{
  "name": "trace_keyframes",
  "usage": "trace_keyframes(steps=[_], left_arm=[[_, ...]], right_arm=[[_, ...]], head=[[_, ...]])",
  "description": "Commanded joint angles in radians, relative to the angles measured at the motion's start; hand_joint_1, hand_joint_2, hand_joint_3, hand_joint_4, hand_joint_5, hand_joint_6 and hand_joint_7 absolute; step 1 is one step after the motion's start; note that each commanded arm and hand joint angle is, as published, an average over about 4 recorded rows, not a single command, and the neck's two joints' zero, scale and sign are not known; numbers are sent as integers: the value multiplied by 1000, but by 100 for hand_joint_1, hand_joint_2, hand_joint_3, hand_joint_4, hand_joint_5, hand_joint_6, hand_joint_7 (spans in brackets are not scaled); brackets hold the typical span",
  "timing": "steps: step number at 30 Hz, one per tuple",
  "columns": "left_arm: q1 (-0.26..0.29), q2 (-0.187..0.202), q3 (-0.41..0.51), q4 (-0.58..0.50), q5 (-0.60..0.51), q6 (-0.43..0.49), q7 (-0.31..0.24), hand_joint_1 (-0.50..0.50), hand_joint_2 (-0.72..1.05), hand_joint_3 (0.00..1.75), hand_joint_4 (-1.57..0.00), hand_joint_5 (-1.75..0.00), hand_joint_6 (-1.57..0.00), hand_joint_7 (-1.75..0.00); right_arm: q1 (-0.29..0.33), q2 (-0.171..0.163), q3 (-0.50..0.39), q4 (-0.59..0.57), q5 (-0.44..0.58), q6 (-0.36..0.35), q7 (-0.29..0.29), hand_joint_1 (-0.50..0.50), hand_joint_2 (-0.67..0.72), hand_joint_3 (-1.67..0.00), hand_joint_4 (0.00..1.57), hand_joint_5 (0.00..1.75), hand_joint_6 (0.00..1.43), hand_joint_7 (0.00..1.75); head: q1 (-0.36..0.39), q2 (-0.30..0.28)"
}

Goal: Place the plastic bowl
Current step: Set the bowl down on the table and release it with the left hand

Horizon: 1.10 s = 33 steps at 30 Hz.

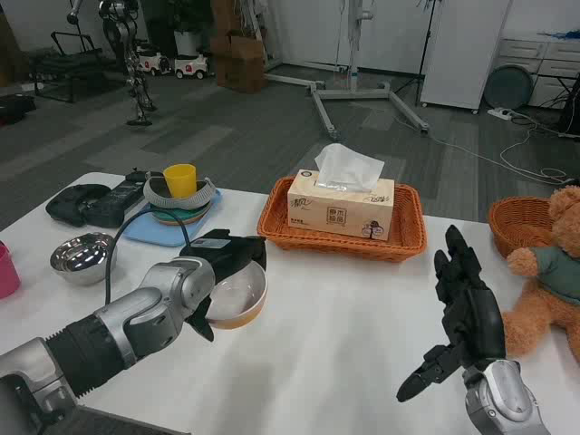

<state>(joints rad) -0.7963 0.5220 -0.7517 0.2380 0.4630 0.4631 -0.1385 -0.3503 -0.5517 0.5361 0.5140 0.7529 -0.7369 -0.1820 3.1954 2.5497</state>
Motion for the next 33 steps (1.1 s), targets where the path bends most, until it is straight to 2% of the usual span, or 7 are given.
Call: trace_keyframes(steps=[1,5,9,13,22,28,33], left_arm=[[-3,3,-17,14,-24,5,-10,-50,87,116,-107,-175,-34,-154],[-3,3,-15,14,-24,5,-10,-50,87,113,-105,-175,-34,-150],[-3,3,-15,14,-24,5,-10,-50,87,118,-105,-175,-34,-148],[-3,3,-15,14,-24,5,-10,-50,87,116,-105,-175,-34,-154],[0,-8,-16,29,-18,4,-9,-50,87,113,-105,-175,-34,-148],[8,-53,-18,118,6,-23,-8,-50,87,122,-102,-175,-31,-152],[16,-121,0,244,34,-98,-7,-50,87,122,-98,-175,-31,-148]], right_arm=[[-9,1,5,5,11,-18,-7,-46,66,0,17,0,0,9],[-9,2,4,5,11,-18,-7,-46,71,0,17,0,0,7],[-8,1,4,5,11,-18,-7,-46,66,0,17,0,0,7],[-7,1,4,5,11,-18,-7,-46,68,0,18,0,0,7],[-6,2,2,6,11,-18,-7,-46,69,0,19,0,0,7],[-6,3,2,8,11,-18,-7,-46,66,0,20,0,0,7],[-4,7,2,10,11,-18,-7,-46,68,0,20,0,0,7]], head=[[1,-14],[-1,-8],[-2,-6],[-2,-5],[0,-6],[5,-7],[9,-7]])
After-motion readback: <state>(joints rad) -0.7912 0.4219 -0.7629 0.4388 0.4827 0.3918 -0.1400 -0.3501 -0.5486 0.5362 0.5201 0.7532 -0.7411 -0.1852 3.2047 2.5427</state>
